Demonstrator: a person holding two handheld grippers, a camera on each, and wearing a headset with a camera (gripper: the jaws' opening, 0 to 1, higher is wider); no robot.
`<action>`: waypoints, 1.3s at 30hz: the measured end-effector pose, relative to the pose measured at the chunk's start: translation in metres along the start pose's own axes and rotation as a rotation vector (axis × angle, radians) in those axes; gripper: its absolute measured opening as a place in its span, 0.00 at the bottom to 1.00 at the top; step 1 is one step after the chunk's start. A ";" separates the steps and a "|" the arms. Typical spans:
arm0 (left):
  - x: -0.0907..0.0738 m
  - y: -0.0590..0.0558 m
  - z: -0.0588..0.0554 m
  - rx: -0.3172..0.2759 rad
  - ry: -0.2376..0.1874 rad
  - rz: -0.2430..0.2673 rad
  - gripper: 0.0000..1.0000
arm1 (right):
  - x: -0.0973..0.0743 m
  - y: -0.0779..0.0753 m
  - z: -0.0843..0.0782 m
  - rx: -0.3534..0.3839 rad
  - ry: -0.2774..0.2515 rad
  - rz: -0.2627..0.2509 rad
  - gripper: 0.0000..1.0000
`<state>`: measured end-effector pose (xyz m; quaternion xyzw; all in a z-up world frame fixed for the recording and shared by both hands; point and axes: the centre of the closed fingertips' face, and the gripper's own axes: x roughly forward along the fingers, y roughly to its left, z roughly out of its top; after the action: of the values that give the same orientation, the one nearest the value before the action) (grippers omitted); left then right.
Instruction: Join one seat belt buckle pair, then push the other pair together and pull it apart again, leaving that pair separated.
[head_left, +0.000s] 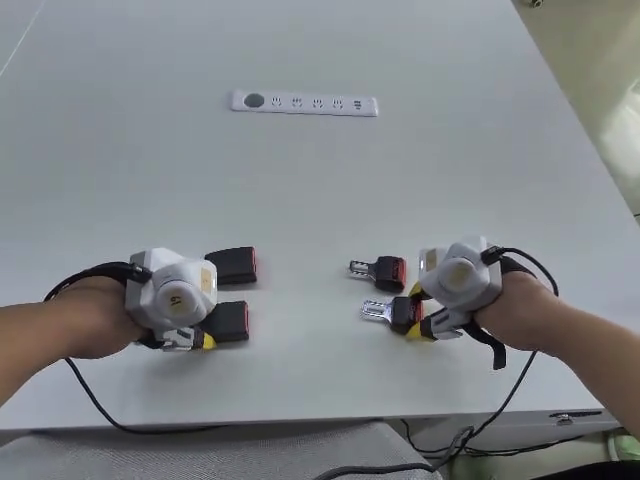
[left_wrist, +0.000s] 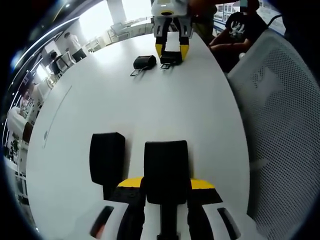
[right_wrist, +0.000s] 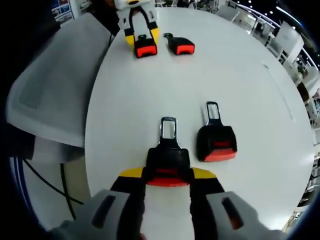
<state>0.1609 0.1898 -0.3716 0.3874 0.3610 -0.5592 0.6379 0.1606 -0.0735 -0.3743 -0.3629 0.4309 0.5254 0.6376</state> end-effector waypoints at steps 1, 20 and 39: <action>0.000 0.000 0.000 -0.003 -0.003 -0.002 0.33 | 0.000 0.000 0.000 0.003 0.000 0.002 0.34; 0.001 -0.003 0.001 0.007 0.010 -0.019 0.33 | 0.018 0.022 0.049 0.005 -0.056 0.007 0.34; 0.002 -0.006 0.002 0.038 0.025 -0.041 0.33 | 0.049 0.039 0.131 -0.051 -0.139 0.043 0.34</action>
<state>0.1556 0.1868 -0.3733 0.3990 0.3660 -0.5740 0.6143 0.1485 0.0712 -0.3728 -0.3325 0.3797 0.5736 0.6452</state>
